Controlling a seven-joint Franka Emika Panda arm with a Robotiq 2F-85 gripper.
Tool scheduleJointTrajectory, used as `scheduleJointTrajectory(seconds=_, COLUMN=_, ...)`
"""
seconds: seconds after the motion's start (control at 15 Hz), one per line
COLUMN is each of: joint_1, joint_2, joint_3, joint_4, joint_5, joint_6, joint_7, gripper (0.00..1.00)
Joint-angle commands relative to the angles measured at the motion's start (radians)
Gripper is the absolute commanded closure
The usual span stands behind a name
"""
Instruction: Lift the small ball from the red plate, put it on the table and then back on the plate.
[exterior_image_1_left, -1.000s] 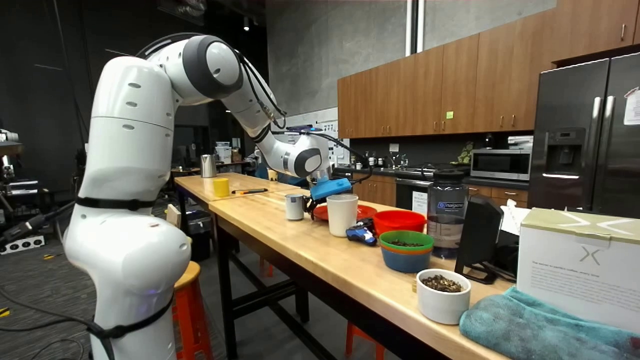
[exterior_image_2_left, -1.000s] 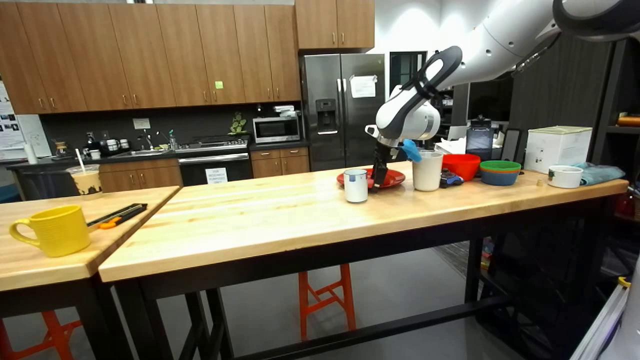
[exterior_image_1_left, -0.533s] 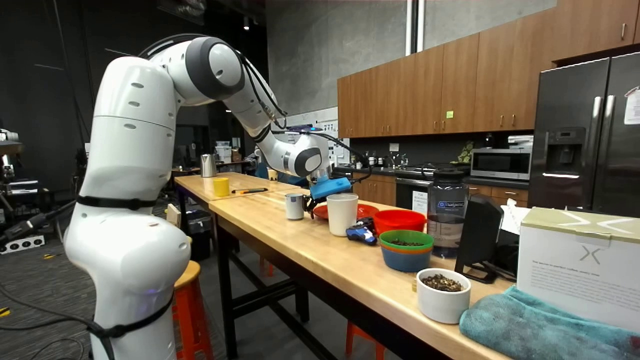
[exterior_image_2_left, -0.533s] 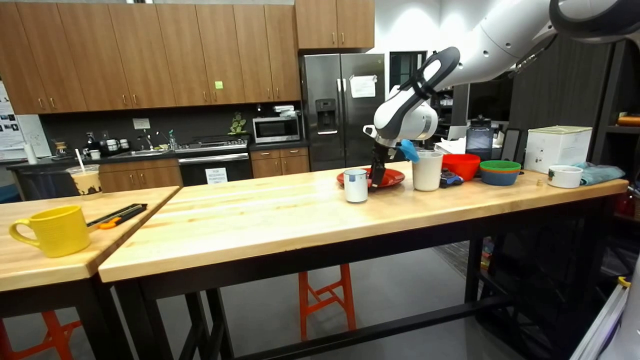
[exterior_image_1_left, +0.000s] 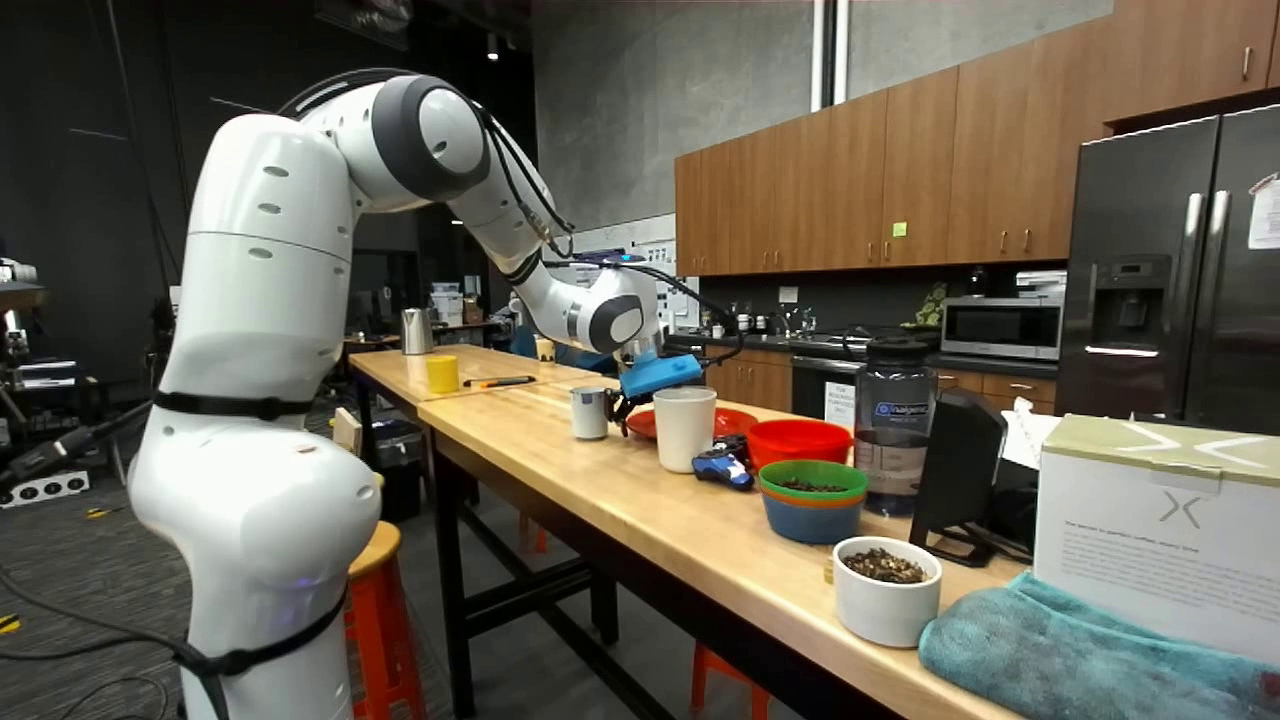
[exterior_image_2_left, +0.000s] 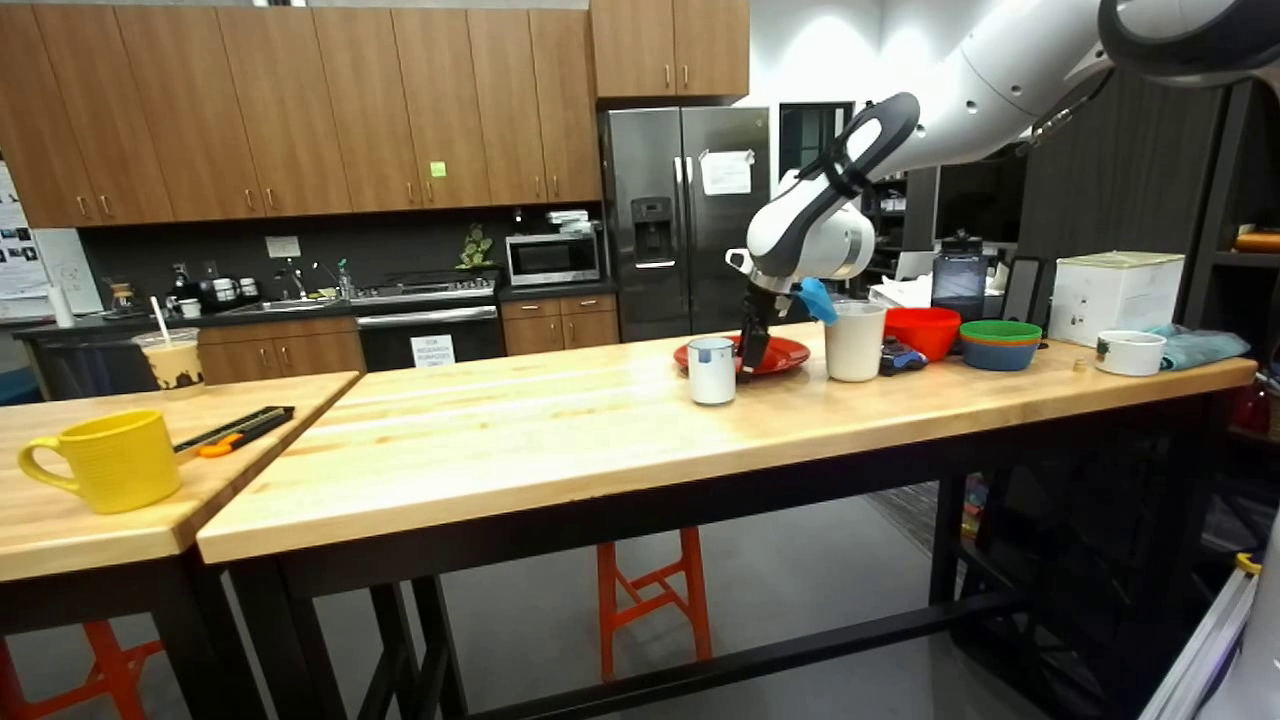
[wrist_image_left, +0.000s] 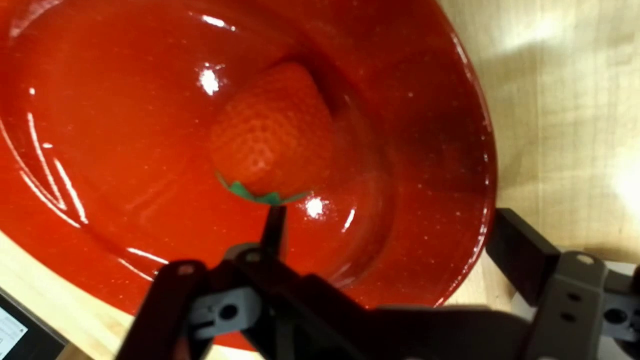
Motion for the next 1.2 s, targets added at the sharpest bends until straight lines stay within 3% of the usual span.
scheduleJointTrajectory(seconds=0.0, joint_1=-0.025, joint_2=-0.007, joint_3=0.015, joint_4=0.040, joint_5=-0.018, joint_6=-0.026, joint_7=0.019, gripper=0.00)
scheduleJointTrajectory(seconds=0.53, joint_1=-0.036, joint_2=-0.004, joint_3=-0.002, joint_4=0.083, joint_5=-0.078, joint_6=-0.003, joint_7=0.035, gripper=0.00)
scheduleJointTrajectory(seconds=1.13, joint_1=-0.042, joint_2=-0.013, joint_3=-0.031, joint_4=0.040, joint_5=-0.229, joint_6=-0.042, joint_7=0.100, gripper=0.00)
